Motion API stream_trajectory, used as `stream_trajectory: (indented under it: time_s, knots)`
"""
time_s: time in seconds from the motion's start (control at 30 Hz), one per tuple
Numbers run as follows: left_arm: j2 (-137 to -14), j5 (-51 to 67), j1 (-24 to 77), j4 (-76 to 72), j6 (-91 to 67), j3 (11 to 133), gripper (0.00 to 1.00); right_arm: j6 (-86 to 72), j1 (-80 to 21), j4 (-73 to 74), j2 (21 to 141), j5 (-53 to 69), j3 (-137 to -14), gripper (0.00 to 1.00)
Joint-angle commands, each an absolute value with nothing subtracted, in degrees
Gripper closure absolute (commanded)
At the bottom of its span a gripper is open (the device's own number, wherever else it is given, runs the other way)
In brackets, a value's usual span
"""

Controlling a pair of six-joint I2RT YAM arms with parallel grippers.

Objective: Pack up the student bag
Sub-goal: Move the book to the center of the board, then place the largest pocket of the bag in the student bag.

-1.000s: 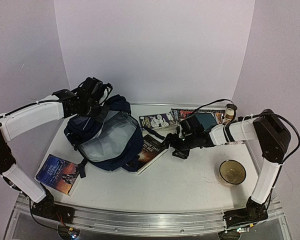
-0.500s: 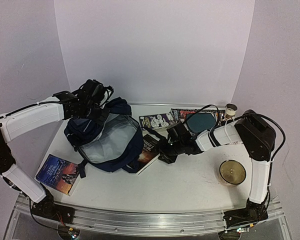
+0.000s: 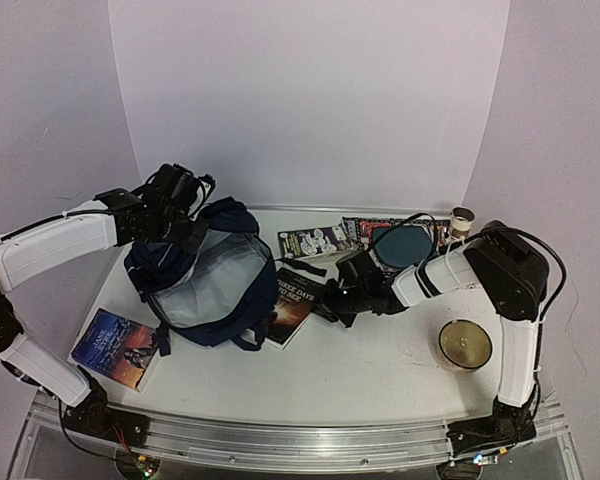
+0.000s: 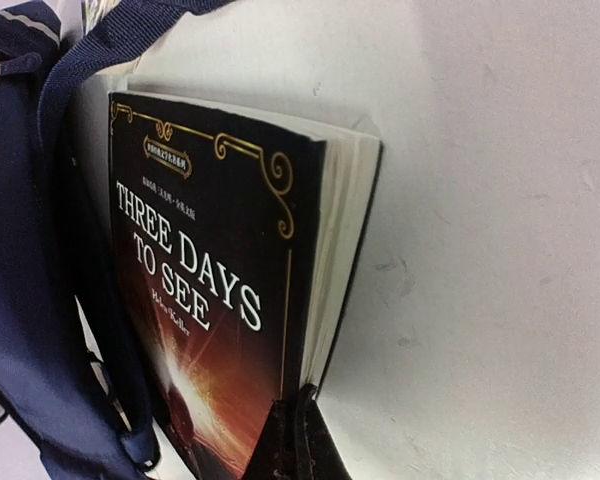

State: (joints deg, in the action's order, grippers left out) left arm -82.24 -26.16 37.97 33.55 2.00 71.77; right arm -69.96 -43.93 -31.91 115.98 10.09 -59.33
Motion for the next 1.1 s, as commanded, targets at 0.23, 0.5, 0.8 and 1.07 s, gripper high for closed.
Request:
stream_trajectory:
  time_s: [0.23, 0.5, 0.8, 1.07]
  knots:
    - [-81.8, -35.6, 34.0, 26.5, -0.7, 66.7, 1.0, -50.4, -42.7, -12.7, 105.4, 15.2, -49.8, 1.0]
    - [-82.8, -23.6, 34.0, 25.9, -2.6, 64.0, 0.89, -42.3, -42.5, -5.4, 101.2, 15.5, -48.9, 1.0]
    - [-75.3, -8.1, 35.3, 27.1, -14.8, 62.1, 0.43, -44.8, -42.5, -5.4, 98.2, 10.9, -51.5, 0.62]
    - [-73.9, -3.3, 46.8, 27.7, -32.0, 58.9, 0.31, -48.3, -42.5, -8.9, 96.9, 12.4, -48.8, 0.49]
